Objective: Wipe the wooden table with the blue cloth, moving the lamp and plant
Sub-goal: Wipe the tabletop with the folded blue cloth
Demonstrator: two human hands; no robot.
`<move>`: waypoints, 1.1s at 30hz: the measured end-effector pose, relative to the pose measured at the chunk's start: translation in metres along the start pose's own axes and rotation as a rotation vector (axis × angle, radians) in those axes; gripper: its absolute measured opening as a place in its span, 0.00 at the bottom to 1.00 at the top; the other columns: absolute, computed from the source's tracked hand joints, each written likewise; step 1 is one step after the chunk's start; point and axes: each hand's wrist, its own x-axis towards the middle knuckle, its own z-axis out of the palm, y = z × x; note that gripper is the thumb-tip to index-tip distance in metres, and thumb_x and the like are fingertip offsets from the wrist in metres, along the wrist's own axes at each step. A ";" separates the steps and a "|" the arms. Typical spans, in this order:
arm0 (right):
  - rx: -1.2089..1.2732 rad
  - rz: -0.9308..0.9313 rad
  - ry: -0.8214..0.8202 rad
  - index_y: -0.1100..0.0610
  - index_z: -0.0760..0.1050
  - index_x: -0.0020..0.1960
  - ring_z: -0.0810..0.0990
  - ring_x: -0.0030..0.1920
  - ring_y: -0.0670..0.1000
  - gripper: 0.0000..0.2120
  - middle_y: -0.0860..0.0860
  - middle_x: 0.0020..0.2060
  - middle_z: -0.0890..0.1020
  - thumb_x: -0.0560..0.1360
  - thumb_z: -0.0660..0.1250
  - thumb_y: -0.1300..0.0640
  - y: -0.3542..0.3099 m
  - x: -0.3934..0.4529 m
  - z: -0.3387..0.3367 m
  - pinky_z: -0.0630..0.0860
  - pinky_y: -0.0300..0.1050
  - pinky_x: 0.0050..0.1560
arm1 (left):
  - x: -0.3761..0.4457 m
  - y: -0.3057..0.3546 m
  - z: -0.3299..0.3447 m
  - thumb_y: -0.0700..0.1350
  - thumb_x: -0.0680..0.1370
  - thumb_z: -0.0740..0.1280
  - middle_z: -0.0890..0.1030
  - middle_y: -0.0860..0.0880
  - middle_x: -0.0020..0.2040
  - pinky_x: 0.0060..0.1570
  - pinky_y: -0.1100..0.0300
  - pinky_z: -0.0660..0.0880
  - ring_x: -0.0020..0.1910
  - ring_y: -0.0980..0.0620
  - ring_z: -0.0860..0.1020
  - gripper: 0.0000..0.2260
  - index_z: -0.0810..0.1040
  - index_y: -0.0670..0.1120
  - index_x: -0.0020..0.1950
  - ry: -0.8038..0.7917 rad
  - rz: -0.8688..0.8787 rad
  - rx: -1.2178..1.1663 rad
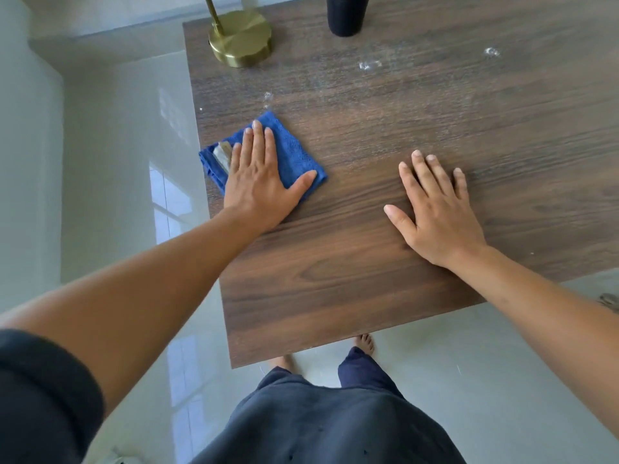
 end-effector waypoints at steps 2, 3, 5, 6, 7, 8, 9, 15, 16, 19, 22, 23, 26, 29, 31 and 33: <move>-0.001 -0.004 -0.001 0.55 0.52 0.81 0.48 0.80 0.56 0.37 0.55 0.81 0.51 0.80 0.44 0.34 0.001 -0.001 0.000 0.47 0.65 0.77 | -0.014 0.027 0.005 0.74 0.76 0.47 0.42 0.42 0.82 0.79 0.49 0.41 0.81 0.47 0.41 0.47 0.44 0.40 0.81 0.004 0.078 -0.008; 0.004 -0.007 0.000 0.56 0.53 0.81 0.48 0.81 0.55 0.37 0.54 0.81 0.51 0.80 0.44 0.34 0.003 -0.002 0.000 0.47 0.65 0.77 | -0.027 0.038 0.009 0.74 0.76 0.48 0.43 0.42 0.82 0.79 0.49 0.41 0.81 0.47 0.41 0.47 0.44 0.40 0.81 0.007 0.137 -0.009; 0.018 -0.016 0.000 0.56 0.53 0.81 0.47 0.81 0.55 0.37 0.54 0.81 0.50 0.80 0.43 0.35 0.005 -0.002 0.000 0.47 0.64 0.77 | -0.052 0.042 0.016 0.75 0.75 0.48 0.42 0.45 0.82 0.79 0.50 0.41 0.81 0.49 0.40 0.48 0.44 0.42 0.82 0.002 0.227 -0.006; 0.022 -0.022 -0.004 0.56 0.52 0.81 0.47 0.81 0.54 0.36 0.54 0.81 0.49 0.80 0.43 0.35 0.005 -0.001 0.000 0.46 0.64 0.77 | -0.057 0.033 0.015 0.76 0.74 0.49 0.42 0.46 0.82 0.79 0.50 0.41 0.81 0.50 0.40 0.49 0.44 0.43 0.82 -0.005 0.247 -0.002; 0.023 -0.023 -0.008 0.55 0.52 0.81 0.46 0.81 0.54 0.36 0.53 0.81 0.49 0.80 0.42 0.35 0.005 0.000 -0.001 0.46 0.64 0.78 | -0.057 0.021 0.012 0.77 0.73 0.49 0.42 0.47 0.82 0.79 0.51 0.41 0.80 0.51 0.40 0.49 0.44 0.44 0.82 -0.008 0.255 0.003; 0.022 -0.018 -0.010 0.55 0.51 0.81 0.45 0.81 0.53 0.36 0.53 0.81 0.48 0.80 0.42 0.35 0.005 0.000 -0.001 0.46 0.63 0.78 | -0.050 0.006 0.009 0.77 0.73 0.49 0.42 0.48 0.82 0.79 0.51 0.41 0.80 0.52 0.40 0.50 0.44 0.45 0.82 -0.001 0.239 0.008; 0.019 -0.013 -0.009 0.55 0.51 0.82 0.45 0.81 0.53 0.36 0.53 0.81 0.48 0.80 0.42 0.35 0.004 0.000 -0.001 0.46 0.63 0.78 | -0.040 -0.006 0.007 0.78 0.73 0.49 0.41 0.48 0.82 0.79 0.51 0.41 0.80 0.52 0.40 0.50 0.43 0.45 0.82 0.004 0.195 0.006; -0.004 0.004 0.000 0.55 0.51 0.81 0.46 0.81 0.54 0.36 0.53 0.81 0.49 0.81 0.43 0.35 0.002 0.001 0.002 0.47 0.64 0.78 | 0.027 0.014 -0.003 0.77 0.73 0.46 0.42 0.45 0.82 0.79 0.50 0.40 0.80 0.49 0.40 0.50 0.43 0.42 0.82 -0.007 0.062 -0.008; -0.003 0.003 0.001 0.55 0.51 0.81 0.46 0.81 0.54 0.35 0.53 0.81 0.50 0.81 0.43 0.35 0.002 0.001 0.002 0.48 0.64 0.77 | 0.025 0.025 -0.002 0.77 0.73 0.46 0.42 0.45 0.82 0.79 0.50 0.40 0.81 0.49 0.40 0.50 0.44 0.42 0.82 -0.010 0.111 -0.024; 0.005 -0.006 0.008 0.55 0.53 0.81 0.48 0.81 0.54 0.35 0.54 0.81 0.51 0.81 0.44 0.36 0.004 0.000 0.003 0.48 0.64 0.77 | -0.002 0.049 0.008 0.75 0.74 0.48 0.42 0.45 0.82 0.79 0.49 0.41 0.81 0.49 0.41 0.48 0.44 0.43 0.82 -0.009 0.254 -0.023; 0.021 -0.008 0.000 0.55 0.53 0.81 0.47 0.81 0.53 0.35 0.53 0.81 0.50 0.81 0.44 0.37 0.005 0.001 0.002 0.47 0.63 0.78 | -0.008 0.042 0.011 0.75 0.75 0.48 0.41 0.48 0.82 0.79 0.51 0.40 0.80 0.52 0.40 0.46 0.43 0.45 0.82 -0.011 0.305 -0.013; 0.025 -0.007 -0.001 0.55 0.52 0.81 0.46 0.81 0.53 0.35 0.52 0.81 0.50 0.81 0.44 0.37 0.005 0.001 0.002 0.47 0.63 0.78 | -0.003 0.037 0.010 0.74 0.76 0.48 0.41 0.49 0.82 0.79 0.51 0.40 0.80 0.53 0.40 0.45 0.43 0.45 0.82 -0.004 0.310 -0.012; 0.025 0.008 -0.002 0.55 0.52 0.81 0.46 0.81 0.53 0.35 0.53 0.81 0.50 0.80 0.44 0.37 0.004 0.000 0.002 0.46 0.62 0.78 | 0.022 0.028 0.002 0.74 0.76 0.47 0.41 0.50 0.82 0.78 0.52 0.39 0.80 0.53 0.39 0.44 0.43 0.46 0.82 -0.003 0.272 -0.008; 0.020 0.012 -0.009 0.55 0.52 0.81 0.46 0.81 0.53 0.35 0.52 0.81 0.50 0.80 0.44 0.36 0.003 0.000 0.001 0.46 0.62 0.78 | 0.030 0.026 0.000 0.74 0.76 0.47 0.41 0.49 0.82 0.78 0.51 0.38 0.80 0.53 0.39 0.44 0.43 0.46 0.82 -0.018 0.279 0.018; 0.030 0.011 -0.016 0.54 0.53 0.81 0.46 0.81 0.53 0.35 0.52 0.81 0.50 0.80 0.44 0.36 0.002 0.000 0.001 0.46 0.62 0.78 | 0.023 0.025 -0.002 0.72 0.78 0.47 0.42 0.50 0.82 0.79 0.50 0.39 0.80 0.53 0.39 0.42 0.43 0.46 0.82 -0.036 0.352 -0.002; 0.053 0.016 -0.021 0.53 0.53 0.81 0.46 0.81 0.52 0.36 0.51 0.81 0.50 0.79 0.44 0.35 0.002 0.001 -0.002 0.45 0.61 0.78 | 0.011 0.021 -0.003 0.68 0.80 0.49 0.43 0.50 0.82 0.79 0.50 0.40 0.80 0.55 0.40 0.38 0.45 0.47 0.82 0.000 0.387 -0.150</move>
